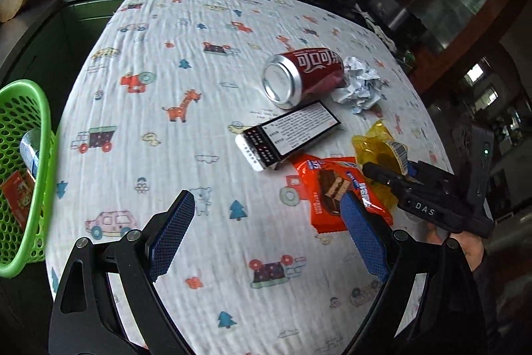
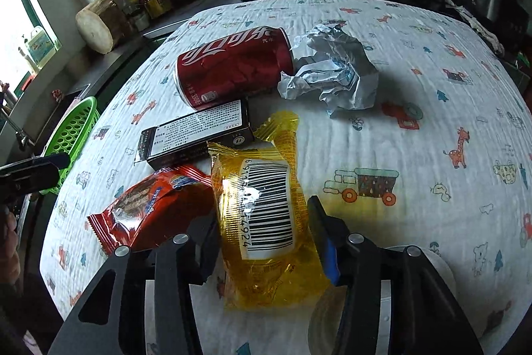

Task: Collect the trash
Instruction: 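Grasp the orange wafer packet with the left tool while the right tool grasps the yellow bag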

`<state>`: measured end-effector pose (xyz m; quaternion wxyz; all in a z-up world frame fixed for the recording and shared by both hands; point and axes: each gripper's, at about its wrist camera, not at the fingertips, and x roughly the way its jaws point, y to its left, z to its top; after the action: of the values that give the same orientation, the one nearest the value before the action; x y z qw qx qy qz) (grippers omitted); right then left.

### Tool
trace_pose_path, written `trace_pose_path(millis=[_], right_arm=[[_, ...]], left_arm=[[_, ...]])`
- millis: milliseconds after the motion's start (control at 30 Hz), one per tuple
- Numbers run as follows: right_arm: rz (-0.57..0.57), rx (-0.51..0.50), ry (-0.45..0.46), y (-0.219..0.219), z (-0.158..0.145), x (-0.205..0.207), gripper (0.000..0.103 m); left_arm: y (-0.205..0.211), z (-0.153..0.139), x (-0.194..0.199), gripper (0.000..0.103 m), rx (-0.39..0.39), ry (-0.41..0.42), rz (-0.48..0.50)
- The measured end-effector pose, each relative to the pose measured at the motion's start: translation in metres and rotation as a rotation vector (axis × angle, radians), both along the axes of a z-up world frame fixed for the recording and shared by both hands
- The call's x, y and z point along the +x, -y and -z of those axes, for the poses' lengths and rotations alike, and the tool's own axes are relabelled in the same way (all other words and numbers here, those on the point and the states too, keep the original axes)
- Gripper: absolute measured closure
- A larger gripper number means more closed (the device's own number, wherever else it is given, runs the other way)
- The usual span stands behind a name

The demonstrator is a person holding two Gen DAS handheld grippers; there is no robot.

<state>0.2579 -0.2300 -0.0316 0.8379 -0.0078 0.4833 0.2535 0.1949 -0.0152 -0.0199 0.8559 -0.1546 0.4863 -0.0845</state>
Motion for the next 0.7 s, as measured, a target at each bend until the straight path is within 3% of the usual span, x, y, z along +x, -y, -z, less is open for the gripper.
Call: trace_pose_path(millis=[200,367,700], right_arm=[[0.020,0.048,0.030,0.013,-0.016,-0.003,0.057],[0.036,0.072,0.042,0.028,-0.026,-0.007,0.057],[0.027,0.085,0.020,0.032,-0.020,-0.003,0.056]], left_arm=[[0.038,0.013,0.022,0.015,-0.009,-0.052,0.055],[0.065,0.022,0.038,0.015,0.032,-0.081,0.089],[0.085,0.042,0.051,0.015,0.051,-0.117,0.114]])
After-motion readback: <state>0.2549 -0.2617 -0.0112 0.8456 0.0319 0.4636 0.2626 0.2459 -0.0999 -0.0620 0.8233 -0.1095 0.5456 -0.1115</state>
